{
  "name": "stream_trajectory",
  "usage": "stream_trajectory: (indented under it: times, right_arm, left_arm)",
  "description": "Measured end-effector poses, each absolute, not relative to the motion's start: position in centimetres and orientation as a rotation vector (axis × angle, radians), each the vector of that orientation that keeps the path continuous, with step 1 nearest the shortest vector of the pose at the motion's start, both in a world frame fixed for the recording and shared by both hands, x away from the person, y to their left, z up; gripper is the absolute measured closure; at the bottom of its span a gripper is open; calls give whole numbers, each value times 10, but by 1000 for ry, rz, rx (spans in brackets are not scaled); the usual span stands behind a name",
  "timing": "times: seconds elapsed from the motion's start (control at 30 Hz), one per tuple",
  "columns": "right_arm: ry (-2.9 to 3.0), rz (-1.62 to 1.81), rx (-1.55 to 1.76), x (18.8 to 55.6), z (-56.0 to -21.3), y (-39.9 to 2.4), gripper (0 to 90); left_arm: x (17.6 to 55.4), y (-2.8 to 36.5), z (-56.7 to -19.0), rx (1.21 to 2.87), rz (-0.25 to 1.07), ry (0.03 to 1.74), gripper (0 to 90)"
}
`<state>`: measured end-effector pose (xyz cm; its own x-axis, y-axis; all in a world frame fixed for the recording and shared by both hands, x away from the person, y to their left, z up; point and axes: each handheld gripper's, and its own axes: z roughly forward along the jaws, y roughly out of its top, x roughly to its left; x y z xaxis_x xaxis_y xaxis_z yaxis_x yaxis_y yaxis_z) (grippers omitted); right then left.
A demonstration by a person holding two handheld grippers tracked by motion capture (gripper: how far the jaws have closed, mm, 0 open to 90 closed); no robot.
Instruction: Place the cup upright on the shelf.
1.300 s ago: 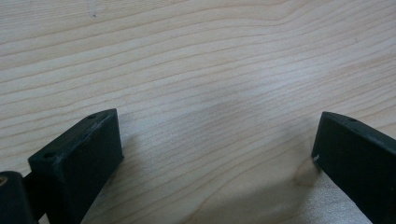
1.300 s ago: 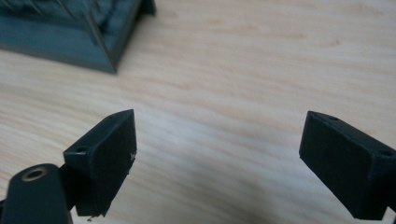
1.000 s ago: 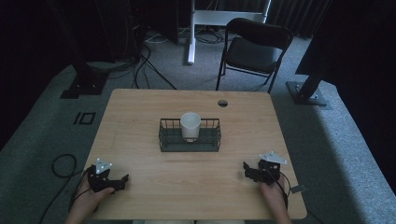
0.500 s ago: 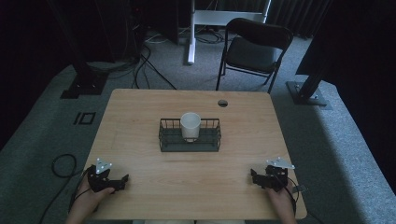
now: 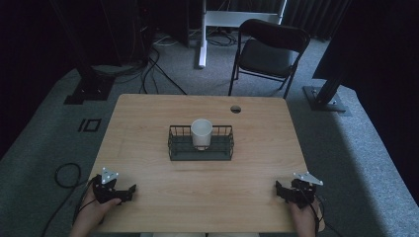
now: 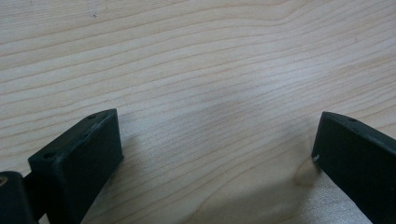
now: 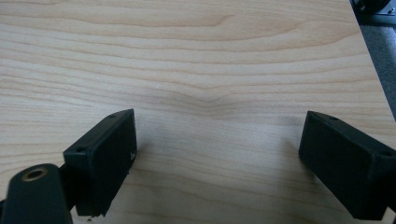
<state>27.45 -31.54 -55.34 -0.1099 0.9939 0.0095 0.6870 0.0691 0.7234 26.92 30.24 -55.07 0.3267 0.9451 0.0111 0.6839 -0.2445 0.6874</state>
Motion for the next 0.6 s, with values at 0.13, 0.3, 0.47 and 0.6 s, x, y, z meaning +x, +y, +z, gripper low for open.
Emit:
stream_trajectory:
  times: [0.13,0.3,0.47,0.6]
  right_arm:
    - [1885,816,1641,275,-553,-312,110]
    - [1911,826,1615,279,-553,-308,110]
    - [1924,832,1606,281,-553,-307,110]
    - [1926,833,1603,282,-553,-307,110]
  left_arm:
    - [269,302,-551,2014,582,1427,19]
    - [269,302,-551,2014,581,1427,19]
    - [269,302,-551,2014,581,1428,19]
    - [269,302,-551,2014,581,1428,19]
